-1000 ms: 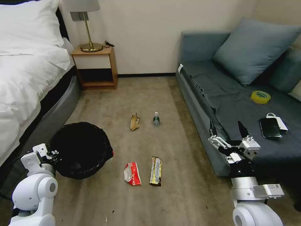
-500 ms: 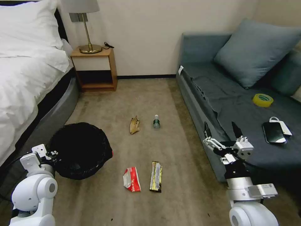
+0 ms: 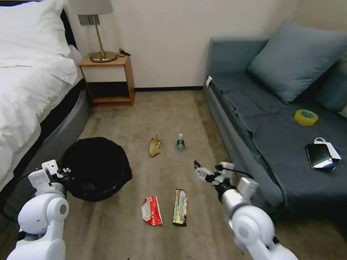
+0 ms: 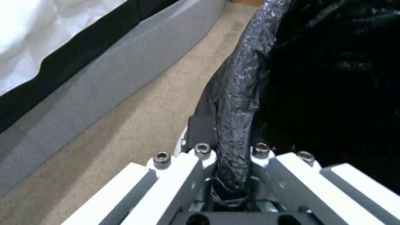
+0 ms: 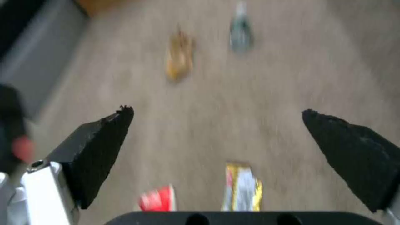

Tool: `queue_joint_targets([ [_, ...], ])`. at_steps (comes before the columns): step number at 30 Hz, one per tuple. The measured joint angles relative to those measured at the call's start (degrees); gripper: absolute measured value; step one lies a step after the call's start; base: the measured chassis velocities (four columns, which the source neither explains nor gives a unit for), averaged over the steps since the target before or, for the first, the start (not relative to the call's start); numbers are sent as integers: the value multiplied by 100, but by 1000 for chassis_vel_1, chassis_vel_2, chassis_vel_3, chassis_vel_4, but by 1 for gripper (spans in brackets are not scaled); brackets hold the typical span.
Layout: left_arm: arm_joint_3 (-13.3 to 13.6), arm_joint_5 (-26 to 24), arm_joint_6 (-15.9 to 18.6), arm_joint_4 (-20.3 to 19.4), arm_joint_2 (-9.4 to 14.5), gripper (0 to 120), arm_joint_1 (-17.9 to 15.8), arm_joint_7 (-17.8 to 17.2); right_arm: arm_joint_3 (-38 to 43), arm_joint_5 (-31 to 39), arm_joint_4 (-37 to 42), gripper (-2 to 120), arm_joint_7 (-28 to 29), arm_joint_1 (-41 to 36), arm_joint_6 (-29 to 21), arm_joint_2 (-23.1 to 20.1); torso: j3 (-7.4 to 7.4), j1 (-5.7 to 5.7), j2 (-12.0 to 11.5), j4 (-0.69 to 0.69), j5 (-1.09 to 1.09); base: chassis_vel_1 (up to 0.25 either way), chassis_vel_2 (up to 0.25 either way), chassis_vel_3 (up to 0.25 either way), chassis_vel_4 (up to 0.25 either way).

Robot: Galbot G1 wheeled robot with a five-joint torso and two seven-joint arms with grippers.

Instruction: Pick up the trash bin, then pick up the garbage on the floor and place it into the trash bin.

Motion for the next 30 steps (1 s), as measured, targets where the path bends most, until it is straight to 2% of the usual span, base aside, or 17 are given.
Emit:
queue_joint_targets([
  [3,-8,55,2,7,2,2,30,-5,-647,-46,-840,100,13,521,-151,-92,0,0,0,1,0,0,0,0,0],
  [14,-23,162,6,8,-121,2,98,1,-2367,-343,-2540,100,-397,1531,-435,-384,0,0,0,-2,-1,0,0,0,0],
  [16,-31,166,6,4,-121,2,103,1,-2456,-358,-2639,100,-418,1600,-431,-364,0,0,0,-1,0,0,0,0,0],
  [22,-99,169,7,-11,-102,2,150,0,-2803,-441,-3199,100,-583,1940,-326,74,-1,0,0,1,0,0,0,0,0],
  [30,-99,173,0,-30,-109,2,156,0,-2951,-808,-3665,100,-737,1932,-156,278,0,0,0,-1,-1,0,0,0,0],
])
